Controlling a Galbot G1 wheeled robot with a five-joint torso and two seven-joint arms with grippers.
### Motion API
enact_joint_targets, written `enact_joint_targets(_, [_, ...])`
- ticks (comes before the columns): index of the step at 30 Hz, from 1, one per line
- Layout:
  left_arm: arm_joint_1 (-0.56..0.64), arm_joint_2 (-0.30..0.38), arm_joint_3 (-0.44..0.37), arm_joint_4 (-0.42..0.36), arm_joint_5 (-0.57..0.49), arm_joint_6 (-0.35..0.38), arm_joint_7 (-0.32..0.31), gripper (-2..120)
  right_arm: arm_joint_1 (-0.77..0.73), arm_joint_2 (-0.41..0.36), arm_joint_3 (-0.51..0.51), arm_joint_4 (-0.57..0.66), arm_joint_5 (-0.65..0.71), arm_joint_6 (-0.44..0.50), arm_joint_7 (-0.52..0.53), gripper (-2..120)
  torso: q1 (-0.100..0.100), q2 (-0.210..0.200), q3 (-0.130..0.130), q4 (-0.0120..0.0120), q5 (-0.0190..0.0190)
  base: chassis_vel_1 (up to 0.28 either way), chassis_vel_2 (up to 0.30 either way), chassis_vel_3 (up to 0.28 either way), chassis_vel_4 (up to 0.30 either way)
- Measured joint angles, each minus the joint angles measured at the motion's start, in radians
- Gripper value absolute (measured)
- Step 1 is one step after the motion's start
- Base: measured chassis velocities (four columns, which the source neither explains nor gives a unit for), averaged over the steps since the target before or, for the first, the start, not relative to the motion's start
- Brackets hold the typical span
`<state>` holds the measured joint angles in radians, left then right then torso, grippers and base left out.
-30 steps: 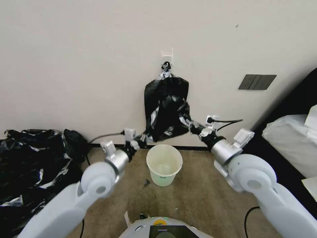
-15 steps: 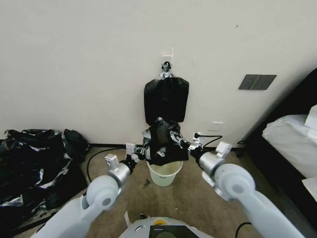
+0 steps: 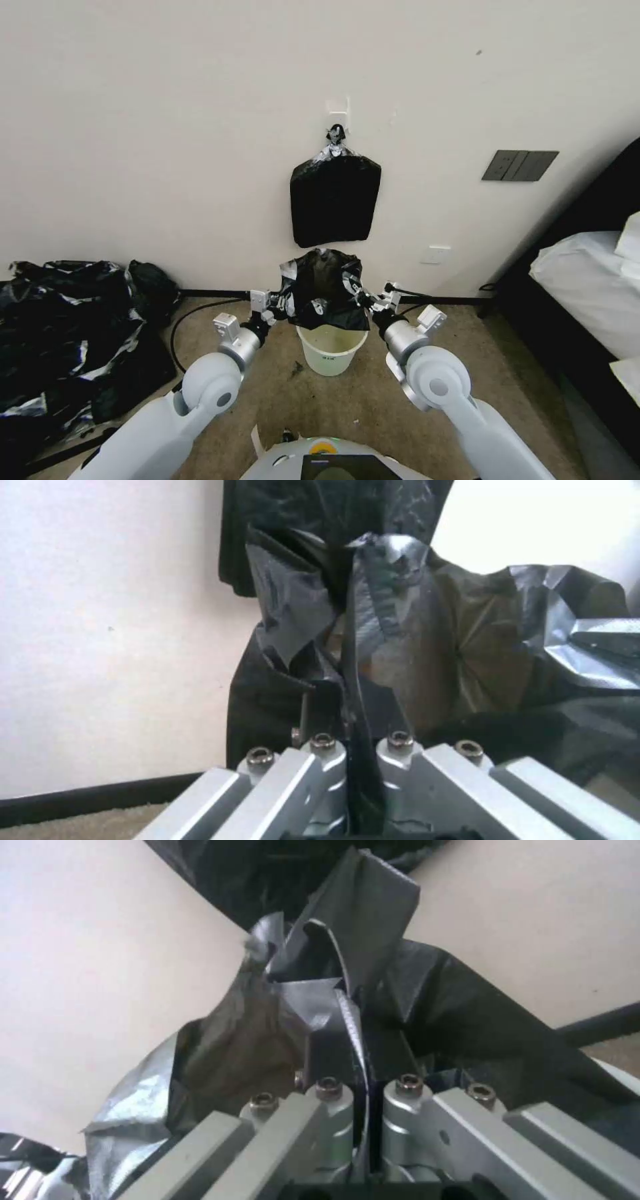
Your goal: Place a trash bag onto the trash bin.
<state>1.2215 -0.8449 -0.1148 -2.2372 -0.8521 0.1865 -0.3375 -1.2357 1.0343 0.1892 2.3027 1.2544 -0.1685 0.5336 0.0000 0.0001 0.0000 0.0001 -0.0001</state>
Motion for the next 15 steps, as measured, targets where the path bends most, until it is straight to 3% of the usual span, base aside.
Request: enact_joint_targets(15, [0.098, -0.111, 0.049, 0.144, 0.111, -0.037, 0.03, 0, -0.18, 0.019, 0.003, -0.095, -0.132, 0.034, -0.03, 0, 0.0, 0.0, 0.0, -0.0001, 0.0001, 0.0, 0.0, 0.0, 0.0])
